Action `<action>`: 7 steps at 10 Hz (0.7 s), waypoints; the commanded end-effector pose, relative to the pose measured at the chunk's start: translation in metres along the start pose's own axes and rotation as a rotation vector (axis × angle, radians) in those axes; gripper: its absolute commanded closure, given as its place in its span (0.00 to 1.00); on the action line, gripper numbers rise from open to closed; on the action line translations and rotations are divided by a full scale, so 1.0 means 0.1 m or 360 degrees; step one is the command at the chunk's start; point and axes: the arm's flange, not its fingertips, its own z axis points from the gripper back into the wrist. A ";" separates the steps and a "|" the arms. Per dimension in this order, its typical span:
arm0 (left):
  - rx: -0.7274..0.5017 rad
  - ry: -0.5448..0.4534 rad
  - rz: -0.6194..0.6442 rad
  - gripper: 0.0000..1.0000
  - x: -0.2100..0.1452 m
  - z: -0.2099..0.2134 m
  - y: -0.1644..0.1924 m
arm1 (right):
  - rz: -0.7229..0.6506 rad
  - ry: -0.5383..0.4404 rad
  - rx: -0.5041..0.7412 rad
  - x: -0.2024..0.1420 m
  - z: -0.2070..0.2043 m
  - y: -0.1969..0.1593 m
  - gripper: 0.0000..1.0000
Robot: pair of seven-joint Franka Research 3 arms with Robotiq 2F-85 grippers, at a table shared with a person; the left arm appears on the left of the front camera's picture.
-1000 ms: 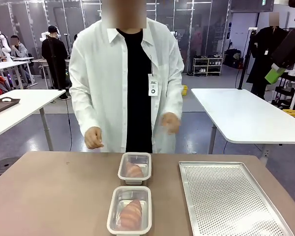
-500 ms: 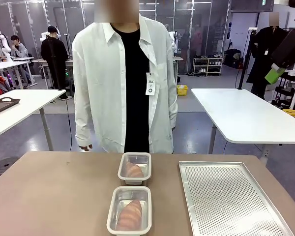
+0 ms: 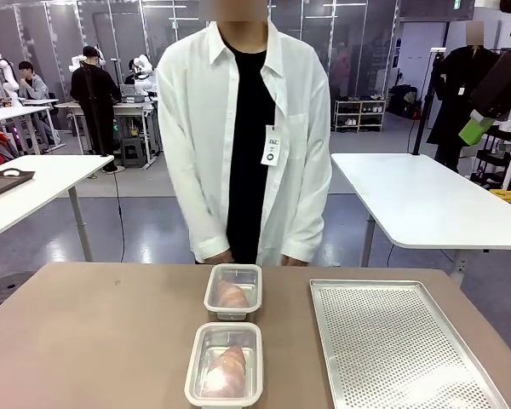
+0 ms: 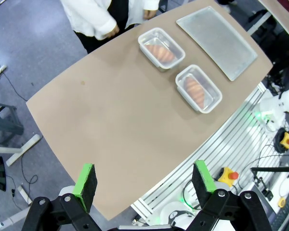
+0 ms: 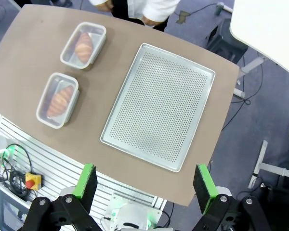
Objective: Place the bread into the airtight container.
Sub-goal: Pick up a Butter Roll and place it into an empty Airtight Container.
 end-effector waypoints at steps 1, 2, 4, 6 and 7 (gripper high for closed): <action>-0.0016 0.0000 -0.0031 0.00 -0.01 0.01 -0.01 | 0.0030 0.0010 0.0010 0.00 0.01 -0.03 0.00; -0.0016 0.0000 -0.0031 0.00 -0.01 0.01 -0.01 | 0.0030 0.0010 0.0010 0.00 0.01 -0.03 0.00; -0.0016 0.0000 -0.0031 0.00 -0.01 0.01 -0.01 | 0.0030 0.0010 0.0010 0.00 0.01 -0.03 0.00; -0.0016 0.0000 -0.0031 0.00 -0.01 0.01 -0.01 | 0.0030 0.0010 0.0010 0.00 0.01 -0.03 0.00; -0.0016 0.0000 -0.0031 0.00 -0.01 0.01 -0.01 | 0.0030 0.0010 0.0010 0.00 0.01 -0.03 0.00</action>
